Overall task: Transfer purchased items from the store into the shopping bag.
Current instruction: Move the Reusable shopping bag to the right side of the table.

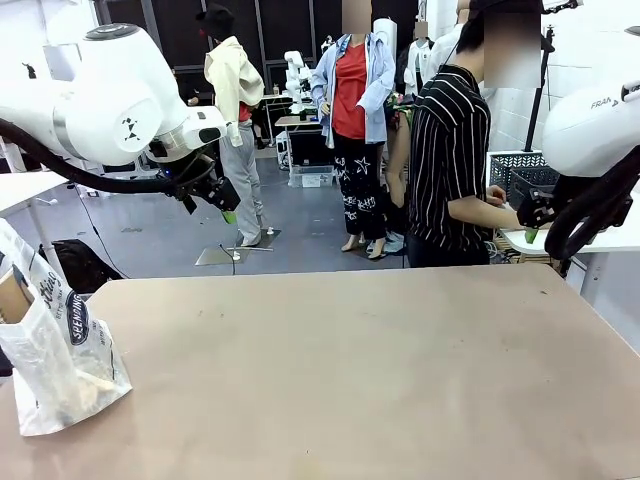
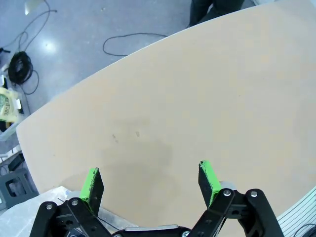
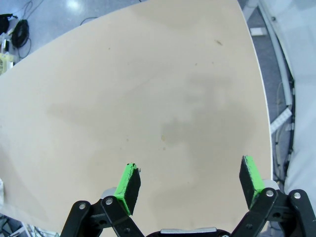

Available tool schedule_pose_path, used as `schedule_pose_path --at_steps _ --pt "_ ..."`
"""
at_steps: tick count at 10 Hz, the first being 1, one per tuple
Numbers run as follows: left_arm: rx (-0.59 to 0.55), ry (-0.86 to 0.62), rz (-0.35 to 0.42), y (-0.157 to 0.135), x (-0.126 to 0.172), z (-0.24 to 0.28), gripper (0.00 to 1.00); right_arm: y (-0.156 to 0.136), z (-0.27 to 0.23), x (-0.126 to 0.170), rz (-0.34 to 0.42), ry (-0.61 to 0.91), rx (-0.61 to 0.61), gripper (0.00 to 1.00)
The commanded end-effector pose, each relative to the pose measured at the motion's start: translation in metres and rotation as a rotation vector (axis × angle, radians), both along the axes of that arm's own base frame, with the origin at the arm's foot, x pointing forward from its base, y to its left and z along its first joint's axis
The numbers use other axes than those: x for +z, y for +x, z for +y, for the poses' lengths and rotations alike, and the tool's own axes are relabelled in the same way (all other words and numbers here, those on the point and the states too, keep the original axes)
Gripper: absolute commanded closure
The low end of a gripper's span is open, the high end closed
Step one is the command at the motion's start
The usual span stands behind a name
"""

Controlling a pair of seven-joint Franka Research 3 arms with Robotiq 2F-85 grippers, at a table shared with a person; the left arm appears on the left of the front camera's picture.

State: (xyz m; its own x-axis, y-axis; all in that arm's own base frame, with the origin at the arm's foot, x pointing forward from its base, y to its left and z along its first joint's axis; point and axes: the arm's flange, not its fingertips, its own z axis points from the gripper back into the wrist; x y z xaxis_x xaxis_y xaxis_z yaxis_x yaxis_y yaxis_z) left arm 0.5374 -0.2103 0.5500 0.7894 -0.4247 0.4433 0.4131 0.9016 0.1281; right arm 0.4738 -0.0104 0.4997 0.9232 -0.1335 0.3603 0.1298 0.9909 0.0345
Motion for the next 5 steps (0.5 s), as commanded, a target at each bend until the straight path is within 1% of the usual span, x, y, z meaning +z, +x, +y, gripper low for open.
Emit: schedule_pose_path --at_steps 1,5 --pt "-0.003 0.016 0.001 0.0004 0.0008 0.0014 0.00 0.0000 0.0000 -0.0007 0.002 -0.015 0.007 0.00" --pt "-0.003 0.016 0.001 0.0004 0.0008 0.0014 0.00 0.0000 0.0000 -0.0007 0.002 -0.015 0.007 0.00"
